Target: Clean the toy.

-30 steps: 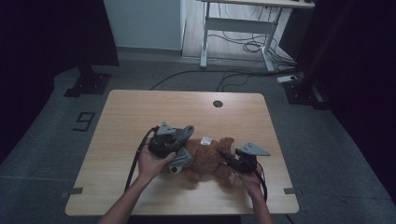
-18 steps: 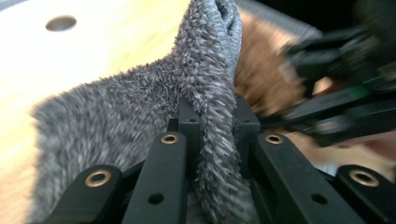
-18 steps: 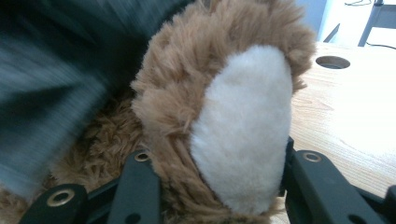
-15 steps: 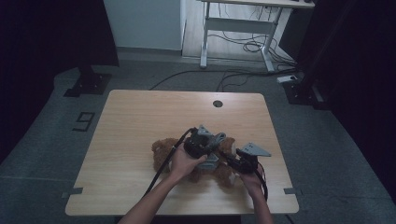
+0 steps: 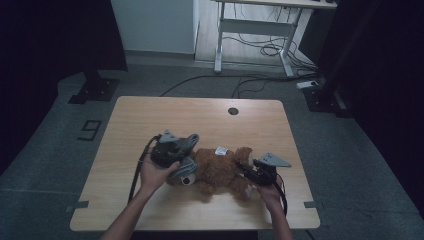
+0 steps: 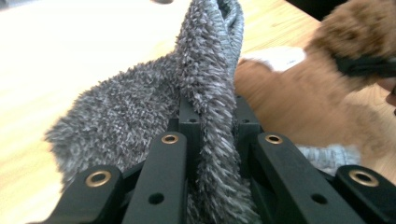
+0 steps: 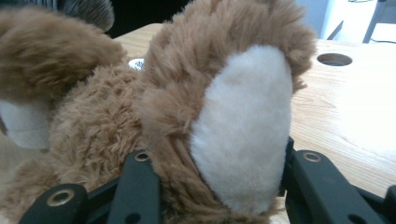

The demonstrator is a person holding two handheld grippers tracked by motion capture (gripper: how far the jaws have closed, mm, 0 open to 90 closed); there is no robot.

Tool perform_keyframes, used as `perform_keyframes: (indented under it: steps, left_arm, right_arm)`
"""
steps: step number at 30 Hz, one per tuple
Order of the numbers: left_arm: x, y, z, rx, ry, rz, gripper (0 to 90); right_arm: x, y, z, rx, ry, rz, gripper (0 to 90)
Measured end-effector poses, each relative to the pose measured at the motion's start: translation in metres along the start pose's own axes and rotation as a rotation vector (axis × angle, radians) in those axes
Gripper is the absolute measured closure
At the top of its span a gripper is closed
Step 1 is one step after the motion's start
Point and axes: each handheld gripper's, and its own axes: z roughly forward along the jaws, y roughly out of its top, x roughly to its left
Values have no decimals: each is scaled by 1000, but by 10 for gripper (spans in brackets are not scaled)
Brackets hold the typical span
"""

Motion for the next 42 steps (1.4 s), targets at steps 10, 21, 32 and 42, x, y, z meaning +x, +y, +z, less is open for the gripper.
perform_keyframes:
  steps: [10,21,32,42]
  left_arm:
    - [43,-40,-19,17,57,-59,786]
    - [51,-42,-25,-38,-28,-81,785]
    - [21,37,30,65,-93,-26,783]
    - [24,2,30,61,-118,-84,784]
  right_arm:
    - [4,2,2,7,-24,-6,608]
    - [6,11,3,58,-68,-37,608]
    - [7,9,2,43,-62,-37,608]
    - [9,4,-5,22,1,-28,588]
